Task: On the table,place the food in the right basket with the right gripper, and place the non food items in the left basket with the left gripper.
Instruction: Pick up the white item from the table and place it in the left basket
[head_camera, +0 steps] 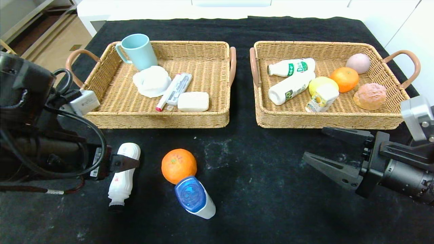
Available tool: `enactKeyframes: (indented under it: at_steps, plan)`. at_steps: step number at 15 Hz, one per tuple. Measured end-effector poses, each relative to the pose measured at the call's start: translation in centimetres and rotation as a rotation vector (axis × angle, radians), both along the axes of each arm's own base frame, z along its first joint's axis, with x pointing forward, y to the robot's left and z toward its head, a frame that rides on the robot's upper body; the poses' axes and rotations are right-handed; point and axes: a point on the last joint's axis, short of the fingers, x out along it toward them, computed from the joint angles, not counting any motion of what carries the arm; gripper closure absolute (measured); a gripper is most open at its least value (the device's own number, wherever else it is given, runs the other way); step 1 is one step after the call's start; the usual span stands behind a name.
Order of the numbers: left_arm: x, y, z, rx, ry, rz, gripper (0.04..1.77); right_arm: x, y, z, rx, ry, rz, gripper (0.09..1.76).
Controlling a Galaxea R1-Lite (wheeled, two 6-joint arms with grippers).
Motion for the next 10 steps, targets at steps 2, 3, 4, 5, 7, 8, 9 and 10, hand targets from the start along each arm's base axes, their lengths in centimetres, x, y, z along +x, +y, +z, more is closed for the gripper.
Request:
enactKeyframes:
  at_steps: [2,3,4,5,7,8,9,10]
  plan:
    - [1.2,0.2,-0.7,-0.003,0.029,0.016,0.09,0.0,0.0,0.0,0.001,-0.002,-0.002,0.15]
    - [1.6,0.2,-1.0,-0.001,0.042,0.021,0.09,0.0,-0.1,0.1,0.001,-0.003,-0.004,0.15]
    - [1.9,0.3,-1.3,0.002,0.056,0.027,0.09,0.0,-0.1,0.1,0.001,-0.002,-0.005,0.15]
    - [2.2,0.3,-1.6,0.005,0.068,0.031,0.09,0.0,-0.1,0.1,0.001,-0.002,-0.005,0.15]
    - [2.7,0.5,-2.1,0.010,0.090,0.042,0.09,0.0,-0.1,0.0,0.000,-0.001,-0.006,0.15]
    - [2.9,0.6,-2.3,0.005,0.099,0.041,0.09,0.1,-0.1,0.0,0.000,0.000,-0.007,0.15]
    - [3.1,0.6,-2.4,-0.004,0.104,0.036,0.09,0.1,-0.1,0.0,0.000,0.000,-0.007,0.15]
    - [3.2,0.6,-2.4,-0.008,0.107,0.036,0.09,0.1,-0.1,0.0,-0.001,0.000,-0.007,0.15]
